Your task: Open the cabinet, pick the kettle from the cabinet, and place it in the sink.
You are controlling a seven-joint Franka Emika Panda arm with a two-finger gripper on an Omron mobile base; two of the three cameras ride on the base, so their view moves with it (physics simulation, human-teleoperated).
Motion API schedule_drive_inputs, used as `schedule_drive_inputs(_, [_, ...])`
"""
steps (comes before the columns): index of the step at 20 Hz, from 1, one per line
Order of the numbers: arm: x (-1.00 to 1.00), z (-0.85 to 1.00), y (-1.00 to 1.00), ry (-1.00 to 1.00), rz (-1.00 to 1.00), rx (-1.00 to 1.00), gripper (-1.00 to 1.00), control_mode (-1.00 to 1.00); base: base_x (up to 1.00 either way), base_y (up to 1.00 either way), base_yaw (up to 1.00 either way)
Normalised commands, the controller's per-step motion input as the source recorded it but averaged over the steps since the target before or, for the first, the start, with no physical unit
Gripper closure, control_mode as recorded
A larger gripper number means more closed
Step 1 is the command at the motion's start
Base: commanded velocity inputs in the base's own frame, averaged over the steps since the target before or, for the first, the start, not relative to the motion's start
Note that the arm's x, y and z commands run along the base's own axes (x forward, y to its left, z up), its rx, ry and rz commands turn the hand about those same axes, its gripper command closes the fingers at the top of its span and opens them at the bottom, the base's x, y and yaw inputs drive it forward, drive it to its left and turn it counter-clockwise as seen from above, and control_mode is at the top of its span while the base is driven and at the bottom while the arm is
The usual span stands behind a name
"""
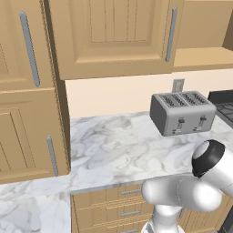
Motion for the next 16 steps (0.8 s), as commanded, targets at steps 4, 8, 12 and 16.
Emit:
schedule_drive_inputs(4, [-0.2,0.24,0.3,-0.14,0.0,0.13,-1.0,-1.0,0.0,0.0,0.0])
schedule_drive_inputs(8, [-0.25,0.15,0.5,-0.17,0.0,0.14,-1.0,-1.0,0.0,0.0,0.0])
schedule_drive_inputs(12, [-0.27,0.04,0.65,-0.17,0.01,0.14,-1.0,-1.0,0.0,0.0,0.0])
schedule_drive_inputs(16, [-0.32,0.0,0.66,-0.18,0.01,0.13,-1.0,-1.0,0.0,0.0,0.0])
